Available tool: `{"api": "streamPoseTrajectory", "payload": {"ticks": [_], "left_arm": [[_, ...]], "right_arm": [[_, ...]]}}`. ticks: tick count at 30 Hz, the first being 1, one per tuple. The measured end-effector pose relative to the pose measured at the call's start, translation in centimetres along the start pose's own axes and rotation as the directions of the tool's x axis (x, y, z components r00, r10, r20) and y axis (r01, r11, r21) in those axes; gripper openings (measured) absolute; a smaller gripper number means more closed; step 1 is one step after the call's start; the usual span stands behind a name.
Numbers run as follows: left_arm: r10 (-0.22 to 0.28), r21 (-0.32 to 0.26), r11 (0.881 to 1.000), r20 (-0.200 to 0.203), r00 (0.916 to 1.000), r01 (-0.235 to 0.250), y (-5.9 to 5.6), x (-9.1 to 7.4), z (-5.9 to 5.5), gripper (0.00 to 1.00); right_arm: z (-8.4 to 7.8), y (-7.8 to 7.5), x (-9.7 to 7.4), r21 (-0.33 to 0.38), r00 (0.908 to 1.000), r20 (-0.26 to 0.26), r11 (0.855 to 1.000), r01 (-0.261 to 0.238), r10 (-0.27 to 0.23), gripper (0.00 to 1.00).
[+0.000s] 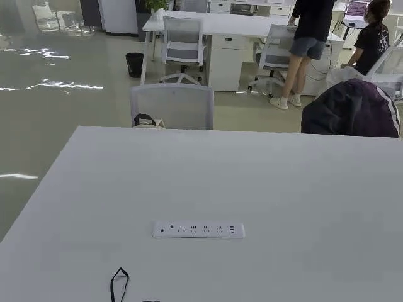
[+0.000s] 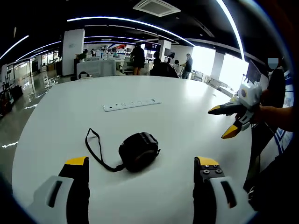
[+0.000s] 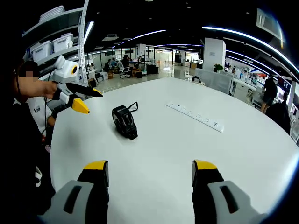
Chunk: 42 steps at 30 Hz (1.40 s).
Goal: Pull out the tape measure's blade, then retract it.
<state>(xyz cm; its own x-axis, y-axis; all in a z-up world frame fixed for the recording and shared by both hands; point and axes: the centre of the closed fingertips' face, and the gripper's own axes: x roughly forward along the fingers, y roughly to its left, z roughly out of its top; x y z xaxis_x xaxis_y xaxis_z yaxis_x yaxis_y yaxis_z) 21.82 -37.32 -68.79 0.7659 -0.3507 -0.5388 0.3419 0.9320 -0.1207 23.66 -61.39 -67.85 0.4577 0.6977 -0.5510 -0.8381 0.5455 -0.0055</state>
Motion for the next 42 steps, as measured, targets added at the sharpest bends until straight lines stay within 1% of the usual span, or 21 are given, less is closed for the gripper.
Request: {"api": "streamPoseTrajectory", "payload": {"ticks": [2, 4, 7, 9, 11, 13, 15, 17, 21, 25, 28, 31, 35, 38, 42], "left_arm": [[-0.003, 0.008, 1.0, -0.003, 1.0, 0.003, 0.0, -0.5, 0.0, 0.93], [-0.007, 0.012, 1.0, -0.005, 1.0, 0.007, 0.1, -1.0, -0.3, 0.94], [-0.022, 0.023, 0.999, -0.008, 0.9997, 0.022, 0.1, -1.8, -0.8, 0.95], [-0.029, 0.032, 0.999, -0.015, 0.9995, 0.029, -0.1, -2.1, -1.0, 0.97], [-0.035, 0.038, 0.999, -0.017, 0.9993, 0.035, -0.1, -2.6, -1.2, 0.97], [-0.04, 0.038, 0.998, -0.015, 0.9991, 0.04, -0.8, -3.3, -0.8, 0.99], [-0.041, 0.038, 0.998, -0.014, 0.9991, 0.041, -0.9, -3.7, -0.9, 0.99], [-0.042, 0.039, 0.998, -0.01, 0.9991, 0.042, -1.4, -4.1, -0.8, 0.99], [-0.041, 0.044, 0.998, -0.012, 0.9991, 0.041, -1.9, -4.9, -0.8, 0.99], [-0.04, 0.046, 0.998, -0.013, 0.9991, 0.041, -1.9, -5.3, -0.9, 0.99], [-0.031, 0.06, 0.998, -0.007, 0.9995, 0.031, -2.3, -5.9, -0.3, 0.99], [-0.031, 0.061, 0.998, -0.005, 0.9995, 0.031, -2.4, -6.1, 0.0, 0.99], [-0.029, 0.061, 0.998, -0.002, 0.9996, 0.029, -2.4, -6.3, 0.3, 0.99], [-0.03, 0.063, 0.998, 0.0, 0.9996, 0.029, -1.9, -6.2, 0.1, 0.99], [-0.026, 0.061, 0.998, 0.005, 0.9996, 0.026, -1.8, -6.2, 0.2, 0.99]], "right_arm": [[-0.2, 0.2, -0.8, 0.004, 0.9999, -0.004, 1.0, 0.01, -0.01, 0.75], [-0.6, 0.2, -1.4, 0.008, 0.9998, -0.007, 1.0, 0.021, -0.021, 0.76], [-0.4, 0.4, -2.4, 0.02, 0.9995, 0.002, 0.999, 0.03, -0.03, 0.78], [-0.4, 0.7, -3.0, 0.037, 0.9994, 0.009, 0.999, 0.033, -0.034, 0.81], [-0.3, 0.9, -3.4, 0.043, 0.9992, 0.014, 0.998, 0.036, -0.037, 0.83], [-0.4, 1.2, -3.8, 0.047, 0.9991, 0.01, 0.998, 0.041, -0.042, 0.85], [-0.6, 1.3, -4.1, 0.051, 0.999, 0.001, 0.998, 0.044, -0.044, 0.87], [-0.8, 1.5, -4.5, 0.055, 0.9988, -0.001, 0.997, 0.049, -0.049, 0.88], [-0.5, 1.8, -5.2, 0.063, 0.9979, 0.01, 0.996, 0.063, -0.064, 0.9], [-0.7, 2.0, -5.6, 0.062, 0.9974, 0.009, 0.996, 0.071, -0.071, 0.91], [-0.4, 2.2, -5.9, 0.075, 0.9967, 0.018, 0.994, 0.078, -0.079, 0.92], [-0.2, 2.4, -6.0, 0.075, 0.9966, 0.024, 0.994, 0.077, -0.079, 0.93], [0.0, 2.4, -6.2, 0.071, 0.9962, 0.027, 0.994, 0.081, -0.083, 0.93], [0.1, 2.3, -6.3, 0.07, 0.9959, 0.028, 0.994, 0.083, -0.086, 0.93], [0.3, 2.3, -6.4, 0.082, 0.9957, 0.033, 0.993, 0.084, -0.087, 0.93]]}}
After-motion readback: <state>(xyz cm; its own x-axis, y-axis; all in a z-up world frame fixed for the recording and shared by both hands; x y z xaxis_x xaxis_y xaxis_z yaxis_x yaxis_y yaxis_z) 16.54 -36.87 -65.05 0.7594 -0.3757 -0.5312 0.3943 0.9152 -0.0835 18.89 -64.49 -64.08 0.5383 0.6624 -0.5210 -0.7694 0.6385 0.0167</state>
